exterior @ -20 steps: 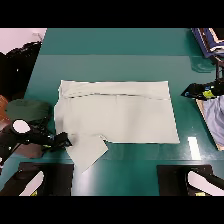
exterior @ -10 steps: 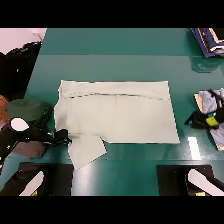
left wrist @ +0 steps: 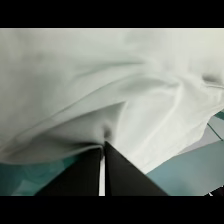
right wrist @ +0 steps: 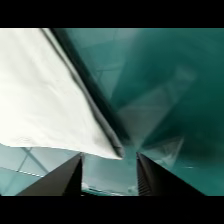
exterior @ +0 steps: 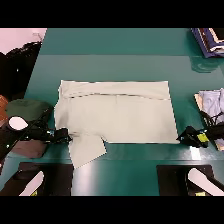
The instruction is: Fold the shirts.
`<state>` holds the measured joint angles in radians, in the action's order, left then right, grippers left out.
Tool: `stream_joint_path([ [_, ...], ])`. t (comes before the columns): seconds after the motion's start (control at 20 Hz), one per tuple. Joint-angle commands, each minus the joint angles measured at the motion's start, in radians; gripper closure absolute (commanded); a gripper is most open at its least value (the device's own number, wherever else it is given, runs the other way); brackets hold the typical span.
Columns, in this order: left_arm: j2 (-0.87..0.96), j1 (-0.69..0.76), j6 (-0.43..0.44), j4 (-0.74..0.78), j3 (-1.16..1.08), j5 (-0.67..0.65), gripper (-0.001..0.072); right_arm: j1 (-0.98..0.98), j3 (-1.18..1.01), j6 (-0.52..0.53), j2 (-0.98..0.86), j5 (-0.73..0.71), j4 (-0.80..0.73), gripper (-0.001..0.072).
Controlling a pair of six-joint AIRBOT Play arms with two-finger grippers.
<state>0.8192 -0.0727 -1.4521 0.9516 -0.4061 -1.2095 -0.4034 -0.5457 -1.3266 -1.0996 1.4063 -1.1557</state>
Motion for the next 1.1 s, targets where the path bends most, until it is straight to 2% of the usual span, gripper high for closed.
stream_joint_path([
  [0.0, -0.001, 0.000, 0.013, -0.002, -0.001, 0.002, 0.0683, -0.003, 0.037, 0.009, 0.000, -0.050, 0.053, 0.0381],
  [0.1, -0.001, 0.000, 0.013, -0.002, -0.001, 0.001, 0.0683, -0.003, 0.037, 0.012, 0.000, -0.049, 0.057, 0.0493],
  [0.2, -0.001, 0.000, 0.021, -0.002, -0.001, -0.004, 0.0683, -0.003, 0.035, 0.039, 0.000, -0.045, 0.060, 0.0696],
  [0.35, -0.002, 0.000, 0.031, 0.003, -0.004, -0.060, 0.0685, -0.003, 0.002, 0.056, 0.002, 0.026, 0.040, 0.0701],
  [0.45, -0.023, 0.029, 0.025, 0.019, -0.004, -0.109, 0.0686, -0.004, -0.046, 0.056, 0.048, 0.101, -0.046, 0.0701],
  [0.6, -0.177, 0.149, -0.117, 0.027, -0.004, -0.139, 0.0685, -0.012, -0.088, 0.056, 0.185, 0.166, -0.126, 0.0701],
  [0.75, -0.293, 0.181, -0.183, -0.031, -0.046, -0.254, 0.0684, -0.018, -0.121, 0.038, 0.286, 0.222, -0.147, 0.0701],
  [0.8, -0.300, 0.181, -0.183, -0.023, -0.085, -0.255, 0.0684, -0.013, -0.147, 0.023, 0.304, 0.216, -0.145, 0.0701],
  [0.9, -0.282, 0.181, -0.173, 0.013, -0.182, -0.168, 0.0685, 0.029, -0.230, 0.008, 0.285, 0.216, -0.145, 0.0702],
  [1.05, -0.140, 0.181, -0.147, 0.127, -0.317, -0.036, 0.0684, 0.146, -0.381, -0.006, 0.145, 0.189, -0.147, 0.0701],
])
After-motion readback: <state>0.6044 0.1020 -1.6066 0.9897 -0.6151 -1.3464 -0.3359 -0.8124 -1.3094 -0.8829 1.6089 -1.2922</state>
